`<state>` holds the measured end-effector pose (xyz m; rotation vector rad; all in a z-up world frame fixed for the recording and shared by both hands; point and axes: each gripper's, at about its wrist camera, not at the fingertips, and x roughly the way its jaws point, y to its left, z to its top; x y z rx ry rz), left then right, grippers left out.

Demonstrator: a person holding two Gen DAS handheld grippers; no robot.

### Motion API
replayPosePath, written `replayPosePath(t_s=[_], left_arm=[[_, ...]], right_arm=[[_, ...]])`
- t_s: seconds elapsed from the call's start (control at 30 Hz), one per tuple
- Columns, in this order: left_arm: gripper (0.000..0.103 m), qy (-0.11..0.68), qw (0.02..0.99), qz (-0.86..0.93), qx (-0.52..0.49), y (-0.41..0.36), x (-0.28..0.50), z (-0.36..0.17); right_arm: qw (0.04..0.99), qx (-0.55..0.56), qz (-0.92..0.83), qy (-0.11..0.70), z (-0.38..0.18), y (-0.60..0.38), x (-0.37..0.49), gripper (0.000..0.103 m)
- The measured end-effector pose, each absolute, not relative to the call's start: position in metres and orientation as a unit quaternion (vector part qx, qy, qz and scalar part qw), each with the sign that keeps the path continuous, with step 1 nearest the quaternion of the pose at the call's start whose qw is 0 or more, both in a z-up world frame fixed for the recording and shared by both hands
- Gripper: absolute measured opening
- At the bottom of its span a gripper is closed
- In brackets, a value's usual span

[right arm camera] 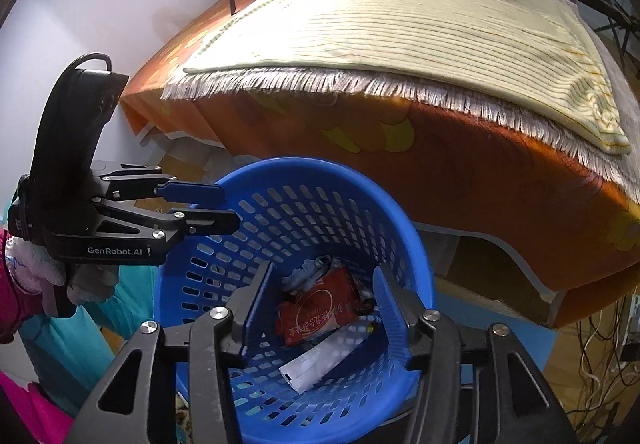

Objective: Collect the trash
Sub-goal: 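Open both tools to drop the wrapper and hair tie into the basket, then move both tools back over the bed toward the blue tube and plastic bag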

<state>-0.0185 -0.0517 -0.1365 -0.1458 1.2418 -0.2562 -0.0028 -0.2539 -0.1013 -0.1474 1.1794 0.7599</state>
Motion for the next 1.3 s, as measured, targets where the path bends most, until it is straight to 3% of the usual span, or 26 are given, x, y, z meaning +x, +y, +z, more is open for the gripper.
replayPosePath(t_s=[0.1, 0.43, 1.3], left_arm=[[0.055, 0.579, 0.804, -0.117, -0.065, -0.051, -0.018, -0.136], [0.066, 0.585, 0.801, -0.108, -0.067, -0.050, -0.013, -0.139], [0.068, 0.572, 0.814, -0.074, -0.072, -0.037, 0.006, -0.127]], right_arm=[[0.765, -0.069, 0.345, 0.540, -0.101, -0.254, -0.003, 0.071], [0.768, -0.062, 0.333, 0.544, -0.101, -0.258, 0.000, 0.089], [0.811, -0.066, 0.252, 0.524, -0.083, -0.272, 0.030, 0.092]])
